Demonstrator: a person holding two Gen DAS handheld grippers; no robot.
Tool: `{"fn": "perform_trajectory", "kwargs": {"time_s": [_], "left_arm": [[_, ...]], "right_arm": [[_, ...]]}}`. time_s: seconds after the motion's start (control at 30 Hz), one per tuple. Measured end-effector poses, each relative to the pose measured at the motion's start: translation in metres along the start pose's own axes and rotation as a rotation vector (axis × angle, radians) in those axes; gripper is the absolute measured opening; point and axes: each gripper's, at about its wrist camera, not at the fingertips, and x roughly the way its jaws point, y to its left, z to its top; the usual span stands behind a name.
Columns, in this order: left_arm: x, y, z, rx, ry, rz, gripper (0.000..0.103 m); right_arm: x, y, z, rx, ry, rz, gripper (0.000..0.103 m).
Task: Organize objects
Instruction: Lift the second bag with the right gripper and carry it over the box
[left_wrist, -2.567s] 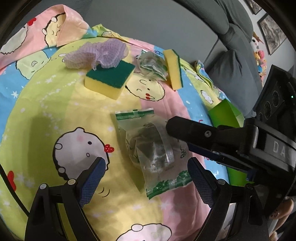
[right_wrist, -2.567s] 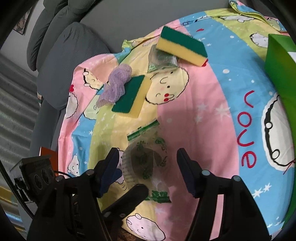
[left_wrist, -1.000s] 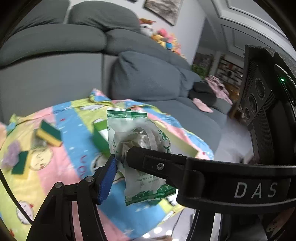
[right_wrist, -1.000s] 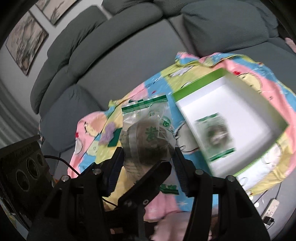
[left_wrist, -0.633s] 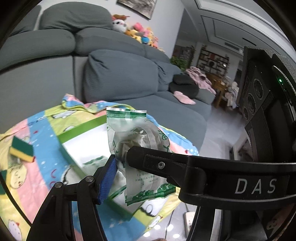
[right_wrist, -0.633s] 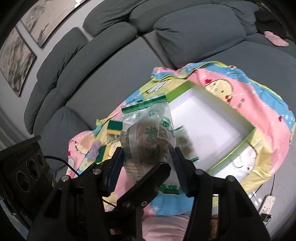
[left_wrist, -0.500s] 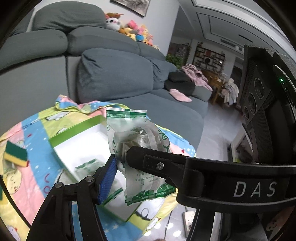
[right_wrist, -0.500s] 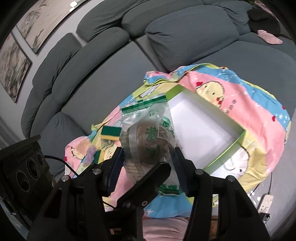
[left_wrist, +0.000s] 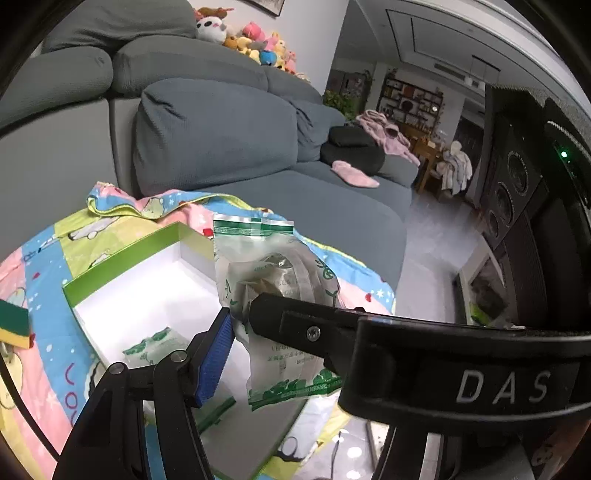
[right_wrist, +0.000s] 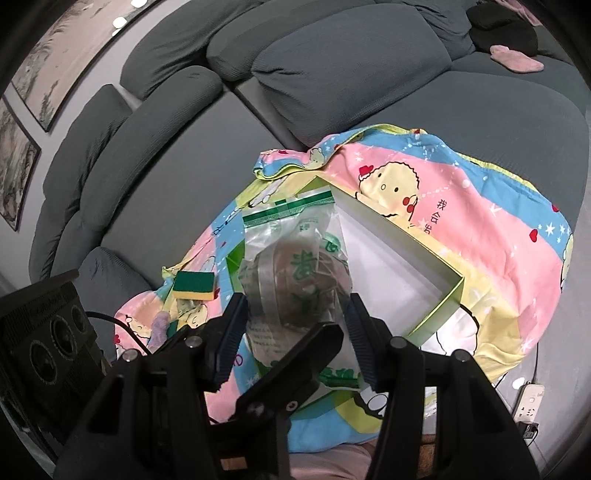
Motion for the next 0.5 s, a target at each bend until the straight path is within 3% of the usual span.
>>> {"fn": "perform_trajectory", "kwargs": {"time_s": [0.5], "left_arm": [[0.038,0.031,-0.004,-0.071,0.078,-0.027,0.064]], "right_arm": [[0.047,-0.014,0.014,0.009,0.082,-0.040,0.055]]}}
